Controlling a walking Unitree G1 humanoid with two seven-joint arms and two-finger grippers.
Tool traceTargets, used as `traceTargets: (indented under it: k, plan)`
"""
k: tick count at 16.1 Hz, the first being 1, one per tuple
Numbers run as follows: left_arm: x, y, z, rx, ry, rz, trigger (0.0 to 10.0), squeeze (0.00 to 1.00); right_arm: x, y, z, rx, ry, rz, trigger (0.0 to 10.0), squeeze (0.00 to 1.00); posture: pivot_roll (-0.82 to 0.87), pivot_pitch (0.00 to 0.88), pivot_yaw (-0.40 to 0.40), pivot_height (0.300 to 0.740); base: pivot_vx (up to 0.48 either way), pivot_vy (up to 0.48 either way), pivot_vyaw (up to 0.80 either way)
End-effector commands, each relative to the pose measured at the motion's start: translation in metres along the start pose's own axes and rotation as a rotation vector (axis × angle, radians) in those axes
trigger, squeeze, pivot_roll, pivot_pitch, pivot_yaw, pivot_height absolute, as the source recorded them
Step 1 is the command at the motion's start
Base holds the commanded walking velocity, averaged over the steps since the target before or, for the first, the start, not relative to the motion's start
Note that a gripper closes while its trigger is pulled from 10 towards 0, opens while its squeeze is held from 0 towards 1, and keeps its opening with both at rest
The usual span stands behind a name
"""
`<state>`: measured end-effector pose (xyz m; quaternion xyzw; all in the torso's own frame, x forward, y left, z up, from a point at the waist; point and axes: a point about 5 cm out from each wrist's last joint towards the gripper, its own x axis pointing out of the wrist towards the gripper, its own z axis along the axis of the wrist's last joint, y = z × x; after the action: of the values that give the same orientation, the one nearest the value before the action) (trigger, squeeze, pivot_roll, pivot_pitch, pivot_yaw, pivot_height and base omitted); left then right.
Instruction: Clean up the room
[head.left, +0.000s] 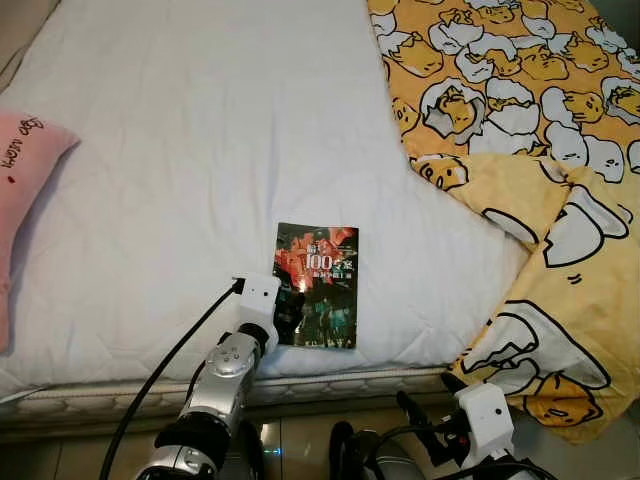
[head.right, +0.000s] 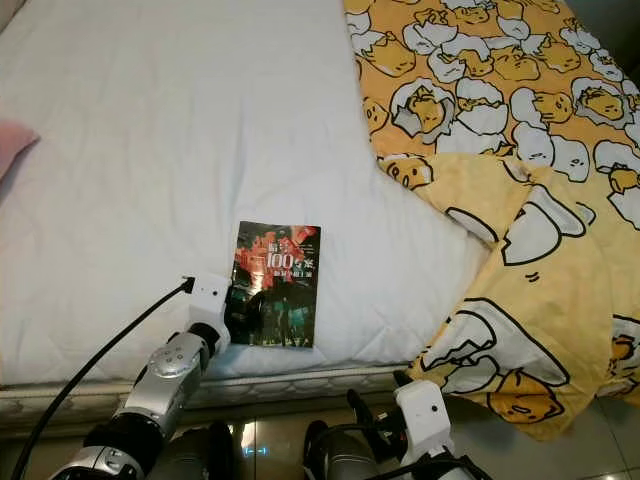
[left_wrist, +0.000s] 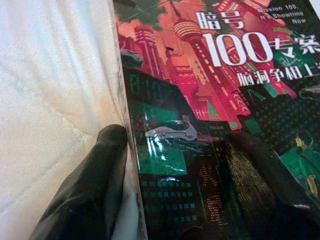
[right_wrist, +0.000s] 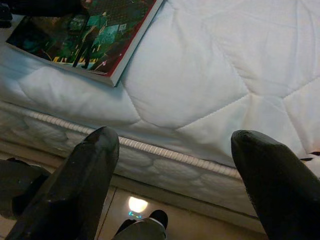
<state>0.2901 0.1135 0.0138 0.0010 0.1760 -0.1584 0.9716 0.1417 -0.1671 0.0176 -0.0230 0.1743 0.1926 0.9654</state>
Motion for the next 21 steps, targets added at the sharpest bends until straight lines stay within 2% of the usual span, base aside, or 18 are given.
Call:
traceTargets:
  k: [1, 2, 6, 7, 10, 16, 17, 19, 21]
  plan:
    - [-0.009, -0.021, -0.041, -0.110, 0.197, -0.077, 0.0, 0.00, -0.004, -0.002, -0.004, 0.003, 0.014, -0.017, 10.0, 0.00, -0.12, 0.208, -0.111, 0.740, 0.000, 0.000, 0.00]
    - [-0.009, -0.022, -0.043, -0.150, 0.208, -0.087, 0.0, 0.00, -0.005, -0.002, -0.004, 0.006, 0.014, -0.019, 10.0, 0.00, -0.12, 0.214, -0.115, 0.740, 0.000, 0.000, 0.00]
    - [-0.005, -0.028, -0.037, -0.126, 0.178, -0.108, 0.0, 0.00, -0.002, -0.004, -0.004, 0.002, 0.017, -0.015, 10.0, 0.00, -0.12, 0.217, -0.122, 0.740, 0.000, 0.000, 0.00]
    - [-0.003, -0.029, -0.031, -0.154, 0.145, -0.118, 0.0, 0.00, 0.000, -0.004, -0.002, -0.001, 0.010, -0.015, 10.0, 0.00, -0.11, 0.216, -0.124, 0.740, 0.000, 0.000, 0.00]
    - [-0.001, -0.031, -0.028, -0.183, 0.141, -0.149, 0.0, 0.00, 0.004, -0.004, -0.001, 0.000, 0.001, -0.015, 10.0, 0.00, -0.10, 0.216, -0.120, 0.740, 0.000, 0.000, 0.00]
    - [0.002, -0.039, -0.019, -0.147, 0.087, -0.199, 0.0, 0.00, 0.008, -0.004, 0.001, 0.002, -0.009, -0.018, 10.0, 0.00, -0.10, 0.215, -0.120, 0.740, 0.000, 0.000, 0.00]
    - [0.003, -0.039, -0.015, -0.162, 0.067, -0.201, 0.0, 0.00, 0.008, -0.004, 0.000, 0.001, -0.008, -0.018, 10.0, 0.00, -0.10, 0.215, -0.120, 0.740, 0.000, 0.000, 0.00]
    - [0.009, -0.042, 0.012, -0.161, -0.066, -0.209, 0.0, 0.00, 0.009, -0.007, 0.001, -0.002, -0.011, -0.021, 10.0, 0.00, -0.10, 0.214, -0.121, 0.740, 0.000, 0.000, 0.00]
    - [0.011, -0.044, 0.037, -0.126, -0.188, -0.215, 0.0, 0.00, 0.010, -0.007, 0.001, -0.001, -0.014, -0.023, 10.0, 0.00, -0.09, 0.212, -0.121, 0.740, 0.000, 0.000, 0.00]
